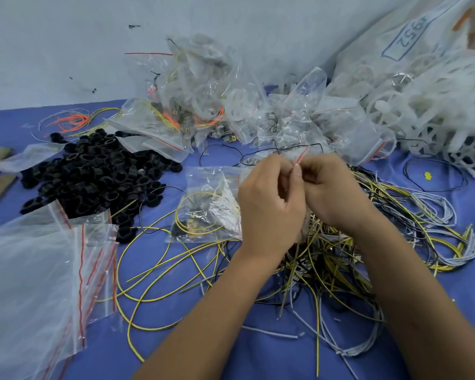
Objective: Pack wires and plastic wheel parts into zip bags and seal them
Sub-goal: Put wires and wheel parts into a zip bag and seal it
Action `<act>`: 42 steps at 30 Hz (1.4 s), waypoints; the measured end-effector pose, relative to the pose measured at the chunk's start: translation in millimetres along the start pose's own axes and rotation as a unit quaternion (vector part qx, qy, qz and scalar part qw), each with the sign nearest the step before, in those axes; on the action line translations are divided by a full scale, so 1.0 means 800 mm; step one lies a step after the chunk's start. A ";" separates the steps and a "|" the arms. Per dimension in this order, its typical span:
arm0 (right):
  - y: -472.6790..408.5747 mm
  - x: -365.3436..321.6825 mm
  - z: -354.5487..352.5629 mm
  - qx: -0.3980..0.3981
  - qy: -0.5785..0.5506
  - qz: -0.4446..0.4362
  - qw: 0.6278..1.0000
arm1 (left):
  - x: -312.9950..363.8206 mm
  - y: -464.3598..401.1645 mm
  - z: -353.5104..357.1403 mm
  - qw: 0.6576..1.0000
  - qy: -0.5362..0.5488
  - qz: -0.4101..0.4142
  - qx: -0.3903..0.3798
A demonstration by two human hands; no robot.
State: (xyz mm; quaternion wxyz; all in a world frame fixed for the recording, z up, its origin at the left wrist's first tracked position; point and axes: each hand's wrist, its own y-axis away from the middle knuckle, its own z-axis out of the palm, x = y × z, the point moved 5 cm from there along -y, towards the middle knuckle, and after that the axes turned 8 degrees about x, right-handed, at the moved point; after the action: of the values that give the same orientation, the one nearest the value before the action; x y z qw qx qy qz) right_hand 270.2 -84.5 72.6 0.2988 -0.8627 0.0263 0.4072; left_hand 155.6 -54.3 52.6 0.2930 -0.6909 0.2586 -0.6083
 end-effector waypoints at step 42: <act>-0.080 0.160 -0.216 0.356 0.230 0.100 0.900 | 0.026 0.034 0.140 0.931 -0.266 -0.011 -0.251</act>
State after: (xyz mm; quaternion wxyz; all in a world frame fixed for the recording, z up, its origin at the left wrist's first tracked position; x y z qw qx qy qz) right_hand 492.6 -99.4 96.6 0.5294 -0.7611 0.3236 0.1889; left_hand 269.3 -77.9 37.6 0.1614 -0.8812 0.3078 -0.3206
